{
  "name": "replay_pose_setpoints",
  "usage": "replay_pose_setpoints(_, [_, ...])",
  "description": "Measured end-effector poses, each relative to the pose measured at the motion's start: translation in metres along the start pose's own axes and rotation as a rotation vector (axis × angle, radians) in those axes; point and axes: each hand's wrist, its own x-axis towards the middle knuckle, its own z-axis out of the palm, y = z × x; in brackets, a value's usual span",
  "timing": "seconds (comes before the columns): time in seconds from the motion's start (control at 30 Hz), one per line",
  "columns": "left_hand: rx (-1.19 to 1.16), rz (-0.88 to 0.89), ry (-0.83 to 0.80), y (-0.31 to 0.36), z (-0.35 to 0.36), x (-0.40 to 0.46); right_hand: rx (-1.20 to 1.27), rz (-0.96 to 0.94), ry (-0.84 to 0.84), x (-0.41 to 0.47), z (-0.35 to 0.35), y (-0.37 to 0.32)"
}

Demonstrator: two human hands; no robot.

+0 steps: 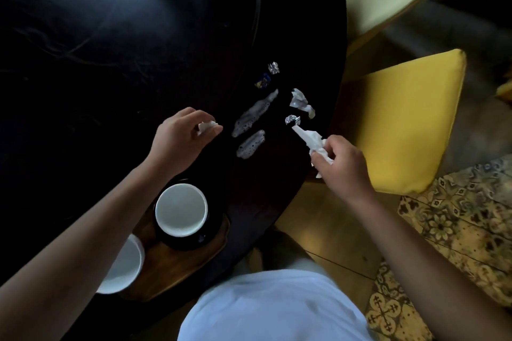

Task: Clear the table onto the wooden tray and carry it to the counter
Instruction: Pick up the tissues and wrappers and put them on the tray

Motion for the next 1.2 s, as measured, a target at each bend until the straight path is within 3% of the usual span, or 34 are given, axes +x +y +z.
replay_pose_setpoints(0.23, [0.037,-0.014,-0.028,-0.003,0.001,0.051,0.153,0.198,0.132,0.022,-0.012,0.001])
replay_pose_setpoints(0.4, [0.088,-0.023,-0.073,-0.005,0.007,0.095,0.326,0.208,0.152,0.066,-0.016,0.009])
replay_pose_setpoints(0.57, [0.106,0.046,-0.086,-0.002,0.026,0.128,0.345,0.207,0.097,0.109,-0.008,0.031])
replay_pose_setpoints(0.77, [0.183,0.165,-0.079,0.011,0.055,0.165,0.250,0.225,0.078,0.128,0.008,0.054])
replay_pose_setpoints(0.97, [0.393,0.402,-0.223,0.028,0.077,0.199,0.042,0.135,0.052,0.142,0.024,0.060])
replay_pose_setpoints(1.2, [0.679,0.502,-0.410,0.049,0.097,0.223,-0.126,0.055,-0.066,0.163,0.040,0.051])
